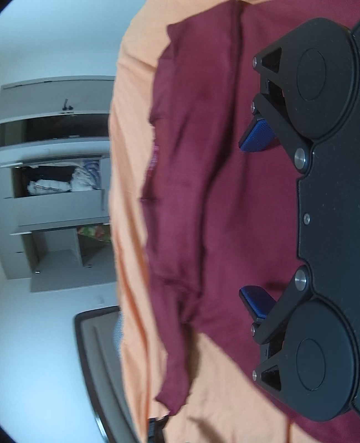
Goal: Fold small clothes
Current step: 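Move the left gripper to the cuff of the other sleeve, then close the left gripper on the sleeve cuff and lift it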
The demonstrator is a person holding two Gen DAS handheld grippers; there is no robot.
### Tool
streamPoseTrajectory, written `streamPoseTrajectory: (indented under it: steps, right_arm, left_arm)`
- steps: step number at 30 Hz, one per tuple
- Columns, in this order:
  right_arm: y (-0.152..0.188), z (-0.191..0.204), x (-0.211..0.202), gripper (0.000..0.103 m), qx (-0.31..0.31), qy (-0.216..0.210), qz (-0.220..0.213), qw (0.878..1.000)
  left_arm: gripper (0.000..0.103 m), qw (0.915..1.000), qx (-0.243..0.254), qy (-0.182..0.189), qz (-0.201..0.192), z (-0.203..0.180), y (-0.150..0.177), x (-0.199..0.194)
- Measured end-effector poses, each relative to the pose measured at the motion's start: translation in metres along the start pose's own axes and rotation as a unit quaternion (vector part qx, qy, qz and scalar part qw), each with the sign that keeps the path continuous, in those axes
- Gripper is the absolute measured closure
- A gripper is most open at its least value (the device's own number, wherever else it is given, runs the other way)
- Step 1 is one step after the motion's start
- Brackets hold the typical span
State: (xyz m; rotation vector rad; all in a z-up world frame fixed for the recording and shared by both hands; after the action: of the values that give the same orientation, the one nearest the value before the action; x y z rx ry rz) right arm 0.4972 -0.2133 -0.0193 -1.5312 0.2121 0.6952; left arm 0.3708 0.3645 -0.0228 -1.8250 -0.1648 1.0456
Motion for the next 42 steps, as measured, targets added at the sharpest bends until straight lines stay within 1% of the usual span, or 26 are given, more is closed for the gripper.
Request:
streamPoseTrajectory:
  steps: [2,4,7,9,10,11,12,14,15,16,20,22,24,25,27,29,32,36,39,42]
  right_arm:
    - [0.008,-0.001,0.004,0.0,-0.008,0.006,0.005,1.0]
    - [0.012,0.0,0.004,0.0,-0.012,0.009,0.001,1.0]
    - [0.018,0.002,0.005,0.0,-0.019,0.015,0.001,1.0]
    - [0.02,0.002,0.008,0.0,-0.022,0.017,-0.002,1.0]
    - [0.02,0.002,0.007,0.0,-0.023,0.018,-0.003,1.0]
    - [0.021,0.001,0.007,0.0,-0.023,0.018,-0.003,1.0]
    - [0.021,0.002,0.008,0.0,-0.022,0.018,-0.003,1.0]
    - [0.021,0.002,0.008,0.0,-0.023,0.018,-0.004,1.0]
    - [0.021,0.002,0.008,0.0,-0.023,0.018,-0.004,1.0]
    - [0.021,0.002,0.008,0.0,-0.024,0.019,-0.005,1.0]
    - [0.022,0.003,0.008,0.0,-0.025,0.02,-0.007,0.999]
    - [0.022,0.003,0.008,0.0,-0.025,0.02,-0.006,0.999]
    - [0.022,0.003,0.008,0.0,-0.025,0.02,-0.006,0.999]
    - [0.022,0.003,0.009,0.0,-0.025,0.02,-0.006,0.999]
    - [0.022,0.003,0.009,0.0,-0.025,0.02,-0.006,0.999]
    - [0.022,0.003,0.009,0.0,-0.025,0.02,-0.006,0.999]
    - [0.022,0.003,0.009,0.0,-0.025,0.02,-0.006,0.999]
    - [0.022,0.002,0.008,0.0,-0.023,0.019,-0.008,1.0]
    - [0.02,0.0,0.006,0.0,-0.017,0.019,-0.012,1.0]
    - [0.014,-0.005,0.0,0.0,-0.001,0.015,-0.021,1.0]
  left_arm:
    - [0.0,0.9997,0.004,0.023,-0.007,0.001,-0.007,0.006]
    - [0.0,0.9992,0.007,0.038,-0.01,0.001,-0.012,0.013]
    - [0.0,0.999,0.004,0.043,-0.01,0.001,-0.016,0.023]
    - [0.003,0.9988,0.005,0.046,-0.015,-0.003,-0.017,0.027]
    - [0.009,0.9988,0.006,0.046,-0.017,-0.005,-0.017,0.029]
    - [0.02,0.9989,0.007,0.044,-0.014,-0.007,-0.017,0.031]
    - [0.026,0.9991,0.009,0.041,-0.009,-0.008,-0.016,0.035]
    - [0.052,0.9992,0.012,0.038,-0.001,-0.009,-0.014,0.04]
    - [0.058,0.999,0.015,0.041,0.004,-0.011,-0.012,0.043]
    - [0.068,0.9989,0.016,0.043,0.01,-0.012,-0.01,0.047]
    - [0.069,0.9984,0.018,0.052,0.01,-0.014,-0.009,0.055]
    - [0.069,0.9988,0.018,0.046,0.008,-0.014,-0.01,0.059]
    - [0.086,0.9989,0.012,0.044,0.009,-0.013,-0.011,0.062]
    - [0.101,0.999,0.011,0.043,0.01,-0.013,-0.011,0.063]
    - [0.103,0.999,0.018,0.04,0.006,-0.015,-0.012,0.062]
    - [0.103,0.9986,0.031,0.044,-0.006,-0.018,-0.013,0.055]
    - [0.103,0.9967,0.051,0.055,-0.032,-0.026,-0.019,0.041]
    - [0.103,0.9937,0.06,0.075,-0.057,-0.038,-0.03,0.021]
    - [0.103,0.9898,0.063,0.103,-0.076,-0.054,-0.039,0.001]
    - [0.103,0.9817,0.084,0.138,-0.102,-0.08,-0.047,-0.026]
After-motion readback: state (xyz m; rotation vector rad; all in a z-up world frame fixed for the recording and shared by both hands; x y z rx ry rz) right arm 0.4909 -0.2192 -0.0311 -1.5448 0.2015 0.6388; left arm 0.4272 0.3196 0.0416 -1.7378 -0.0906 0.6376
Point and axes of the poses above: each gripper's, at about its wrist camera, not at the fingertips, and x roughly the way its jaws point, z to its left, y to its underside, the point moved 8 cm from there along x, roughly the way its jaws point, and after that the axes turned 5 degrees about y, right-handed, at the moved point
